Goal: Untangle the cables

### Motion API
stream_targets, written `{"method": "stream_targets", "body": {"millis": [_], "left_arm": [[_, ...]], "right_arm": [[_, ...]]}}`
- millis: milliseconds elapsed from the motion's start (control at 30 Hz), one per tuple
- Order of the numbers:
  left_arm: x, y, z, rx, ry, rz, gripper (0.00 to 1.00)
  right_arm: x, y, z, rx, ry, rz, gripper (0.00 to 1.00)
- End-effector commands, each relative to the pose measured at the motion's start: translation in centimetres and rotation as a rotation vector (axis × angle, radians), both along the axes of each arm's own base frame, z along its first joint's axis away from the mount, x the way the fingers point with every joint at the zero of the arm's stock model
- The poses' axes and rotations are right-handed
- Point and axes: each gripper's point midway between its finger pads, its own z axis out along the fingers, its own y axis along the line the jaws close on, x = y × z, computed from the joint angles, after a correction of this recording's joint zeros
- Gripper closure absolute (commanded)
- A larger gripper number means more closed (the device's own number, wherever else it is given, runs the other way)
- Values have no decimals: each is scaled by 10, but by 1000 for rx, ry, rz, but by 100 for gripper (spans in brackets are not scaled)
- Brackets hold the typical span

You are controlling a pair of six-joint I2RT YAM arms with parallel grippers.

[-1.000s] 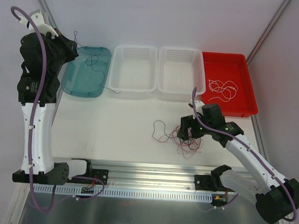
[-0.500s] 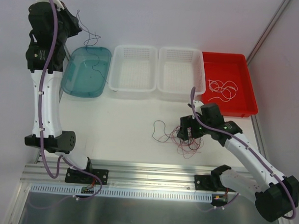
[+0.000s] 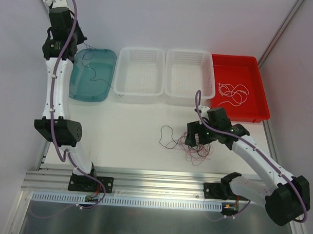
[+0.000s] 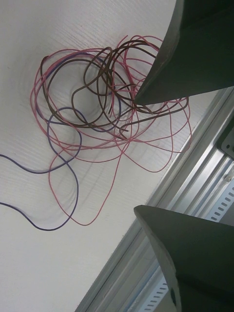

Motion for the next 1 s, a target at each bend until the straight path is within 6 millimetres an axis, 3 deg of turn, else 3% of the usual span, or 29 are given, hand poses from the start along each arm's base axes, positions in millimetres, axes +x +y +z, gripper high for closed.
{"method": "stream_targets", "body": {"millis": [0,133,233,267,367,467,500,633,733,800,967], "left_arm": [[-6,16,12,50,-33,77,100],[2,24,-19,63,40,112,100],[10,30,-63,65,136,146,100],[14,33,-89,57,190,157,100],[19,36,-138,38,291,178,98],[20,45,-169,37,354,215,91],[19,49,-172,36,361,224,87],[16,46,-181,19,382,208,46],[3,30,-176,-26,374,142,32],[-5,16,-175,-70,374,85,29],[-46,-28,-195,-135,426,10,29]], "right_arm": [[5,3,6,5,-28,15,12],[4,4,5,6,-19,19,12],[4,4,5,8,-22,18,12],[3,4,6,9,-24,19,12],[2,2,5,1,-24,18,12],[0,0,7,-1,-26,19,12],[-1,0,8,1,-28,20,12],[-3,-2,9,1,-33,15,12],[-5,-2,11,10,-39,14,12],[-5,-2,12,12,-47,13,12],[-5,-1,13,21,-51,14,12]]}}
